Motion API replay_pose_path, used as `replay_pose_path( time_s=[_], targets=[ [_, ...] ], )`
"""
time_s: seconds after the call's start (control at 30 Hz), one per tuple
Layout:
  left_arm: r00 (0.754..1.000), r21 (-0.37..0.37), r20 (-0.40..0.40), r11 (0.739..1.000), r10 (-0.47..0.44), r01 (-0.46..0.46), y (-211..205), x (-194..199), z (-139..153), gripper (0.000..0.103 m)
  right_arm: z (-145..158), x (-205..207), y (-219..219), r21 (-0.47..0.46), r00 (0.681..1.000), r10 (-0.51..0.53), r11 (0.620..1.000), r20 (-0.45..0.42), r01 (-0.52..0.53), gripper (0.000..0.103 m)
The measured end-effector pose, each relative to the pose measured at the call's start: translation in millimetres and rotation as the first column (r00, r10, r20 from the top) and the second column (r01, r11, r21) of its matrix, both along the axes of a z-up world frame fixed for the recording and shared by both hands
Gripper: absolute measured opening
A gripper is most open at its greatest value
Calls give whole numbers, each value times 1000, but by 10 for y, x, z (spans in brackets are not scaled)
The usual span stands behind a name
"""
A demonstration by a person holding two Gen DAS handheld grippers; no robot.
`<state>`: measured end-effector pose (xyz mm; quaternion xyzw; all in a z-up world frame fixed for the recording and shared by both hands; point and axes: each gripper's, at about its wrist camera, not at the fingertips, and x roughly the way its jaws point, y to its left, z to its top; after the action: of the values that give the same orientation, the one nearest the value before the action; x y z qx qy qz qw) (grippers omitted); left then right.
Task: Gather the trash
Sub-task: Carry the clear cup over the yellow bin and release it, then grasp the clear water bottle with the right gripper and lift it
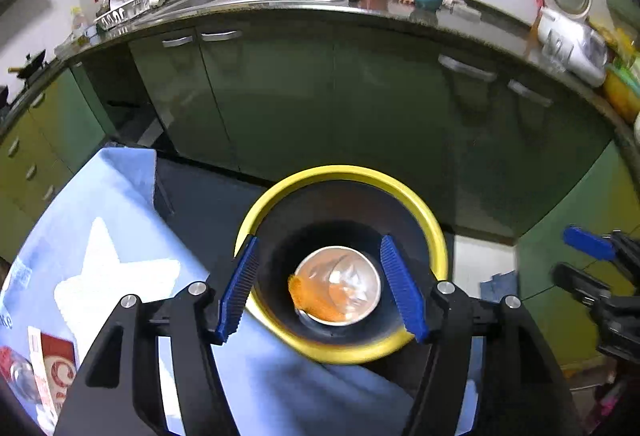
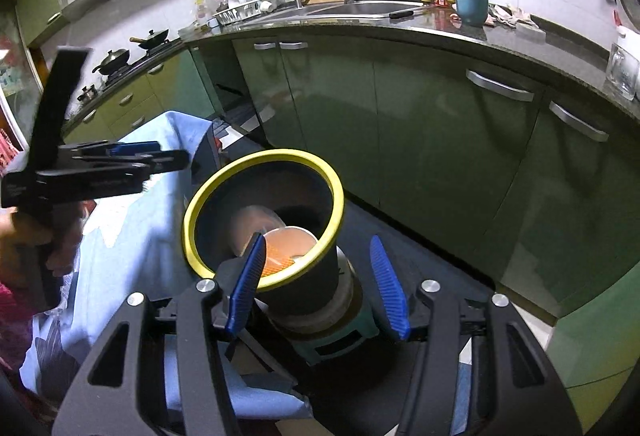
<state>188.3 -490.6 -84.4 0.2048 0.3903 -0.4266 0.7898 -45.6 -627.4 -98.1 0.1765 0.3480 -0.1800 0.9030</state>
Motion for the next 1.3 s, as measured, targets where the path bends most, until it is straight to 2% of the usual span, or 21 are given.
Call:
replay_pose_path(
  time_s=[0.1, 0.17, 0.3, 0.33, 0.4, 0.53, 0.57, 0.67, 0.77, 0.87, 0.9, 1.03, 1.13, 1.3],
  targets=[
    [1000, -71, 13, 997, 28, -27, 371, -68, 287, 64, 7, 58, 54, 0, 1000, 19, 1000, -2, -19, 53],
    [996, -128, 49, 989, 75, -69, 782, -164, 550, 80, 17, 137, 147, -2, 999, 48, 999, -6, -48, 54],
    [969, -210, 141, 963, 201, -170, 1666, -338, 928, 89, 50, 333, 399, -9, 991, 131, 991, -25, -131, 54],
    [957, -221, 164, 955, 237, -199, 1877, -372, 983, 93, 58, 383, 466, -10, 988, 151, 988, -30, -152, 54],
    [924, -249, 203, 930, 323, -270, 2351, -442, 1065, 94, 91, 537, 699, -13, 974, 220, 975, -44, -221, 54],
    [833, -271, 237, 857, 501, -438, 3225, -510, 1077, 97, 157, 817, 1188, -5, 933, 355, 934, -63, -356, 54],
    [810, -273, 232, 836, 538, -476, 3428, -530, 1048, 97, 176, 924, 1385, 8, 909, 410, 912, -69, -411, 54],
    [772, -277, 192, 788, 606, -549, 3942, -555, 952, 97, 206, 1161, 1799, 73, 847, 524, 851, -86, -519, 54],
    [741, -279, 175, 754, 648, -594, 4249, -591, 864, 97, 263, 1376, 2166, 138, 784, 611, 791, -111, -597, 54],
    [726, -268, 191, 746, 661, -609, 4434, -597, 796, 97, 341, 1584, 2536, 167, 734, 664, 747, -143, -643, 55],
    [723, -265, 197, 746, 662, -611, 4464, -617, 771, 97, 350, 1669, 2654, 183, 722, 673, 739, -159, -648, 58],
    [721, -260, 200, 746, 663, -613, 4581, -622, 703, 98, 255, 1929, 3016, 246, 682, 693, 721, -235, -648, 58],
    [724, -256, 204, 750, 659, -610, 4604, -624, 673, 98, 119, 2112, 3171, 296, 656, 691, 723, -303, -624, 58],
    [729, -259, 191, 750, 658, -609, 4644, -604, 622, 98, -83, 2266, 3260, 321, 642, 657, 754, -395, -574, 58]
  ],
)
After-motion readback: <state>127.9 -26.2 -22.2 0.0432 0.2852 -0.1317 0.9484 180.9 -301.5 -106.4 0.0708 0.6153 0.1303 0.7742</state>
